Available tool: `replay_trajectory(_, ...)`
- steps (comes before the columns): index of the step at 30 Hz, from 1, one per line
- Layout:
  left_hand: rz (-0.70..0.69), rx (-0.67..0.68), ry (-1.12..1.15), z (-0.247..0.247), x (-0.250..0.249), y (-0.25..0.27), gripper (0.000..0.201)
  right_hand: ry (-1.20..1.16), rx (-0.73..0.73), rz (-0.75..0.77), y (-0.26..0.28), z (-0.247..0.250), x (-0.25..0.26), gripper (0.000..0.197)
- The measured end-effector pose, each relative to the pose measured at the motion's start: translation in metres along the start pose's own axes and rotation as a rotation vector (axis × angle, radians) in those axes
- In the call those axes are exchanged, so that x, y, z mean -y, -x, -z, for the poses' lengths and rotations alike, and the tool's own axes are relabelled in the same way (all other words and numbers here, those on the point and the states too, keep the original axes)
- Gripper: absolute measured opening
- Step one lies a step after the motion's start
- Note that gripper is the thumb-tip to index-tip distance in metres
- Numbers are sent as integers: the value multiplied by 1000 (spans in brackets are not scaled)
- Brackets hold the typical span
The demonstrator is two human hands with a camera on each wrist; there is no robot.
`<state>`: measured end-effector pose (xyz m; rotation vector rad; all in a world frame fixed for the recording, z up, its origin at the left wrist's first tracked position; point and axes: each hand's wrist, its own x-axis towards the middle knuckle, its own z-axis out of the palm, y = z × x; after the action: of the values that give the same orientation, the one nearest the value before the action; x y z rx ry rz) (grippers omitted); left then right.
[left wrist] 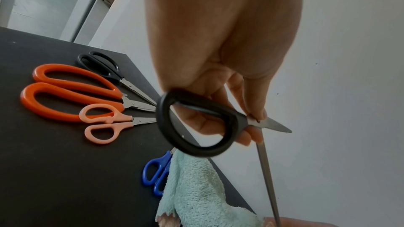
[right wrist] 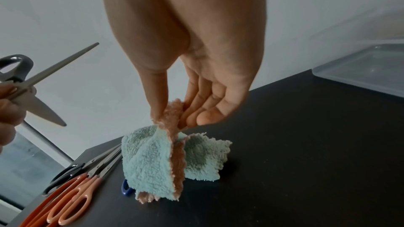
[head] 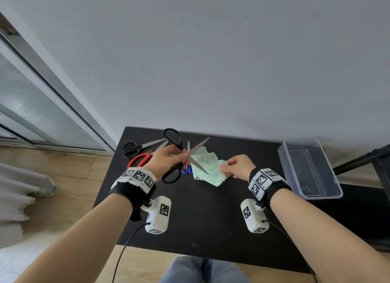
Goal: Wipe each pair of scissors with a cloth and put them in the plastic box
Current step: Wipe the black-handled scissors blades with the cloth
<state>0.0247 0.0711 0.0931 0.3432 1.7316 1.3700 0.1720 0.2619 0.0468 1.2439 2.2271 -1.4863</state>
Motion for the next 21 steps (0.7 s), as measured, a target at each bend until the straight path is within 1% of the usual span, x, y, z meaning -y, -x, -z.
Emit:
replay_trajectory(2,4,0,25,-1,-3,0,7,5,-4,4,4,3,5,24)
replay_trajectory(4,9,8,41,-1,-6,0,9,-10,-15,-18,6,6,7,14)
replay_trajectory(5,11,11,39,-1,-7,0,8,-12,-27,-25,7,7,8,17)
replay_trajectory(6,10,12,33,-1,-10,0,7,-10,-36,-33,7,9,8,26)
replay_trajectory(7,10,12,32,-1,-11,0,6,-5,-29,-49,6,10,8,29)
replay_trajectory(10,-3,16,23,-2,-16,0,8,5,2,-33,11,18,15,14)
replay_trajectory(12,-15,30,8,-2,-21,0,10,-12,1,-11,14,25,22,13)
replay_trajectory(15,-51,35,-19,-3,-30,1,9,-50,-3,40,19,39,38,18)
replay_trajectory(17,-81,44,-34,-6,-37,1,8,-132,-10,65,22,48,52,27)
replay_trajectory(19,-89,59,-81,-6,-44,1,13,-264,1,63,26,55,67,36)
replay_trajectory(21,-90,70,-126,-6,-49,0,20,-356,42,51,30,61,81,44)
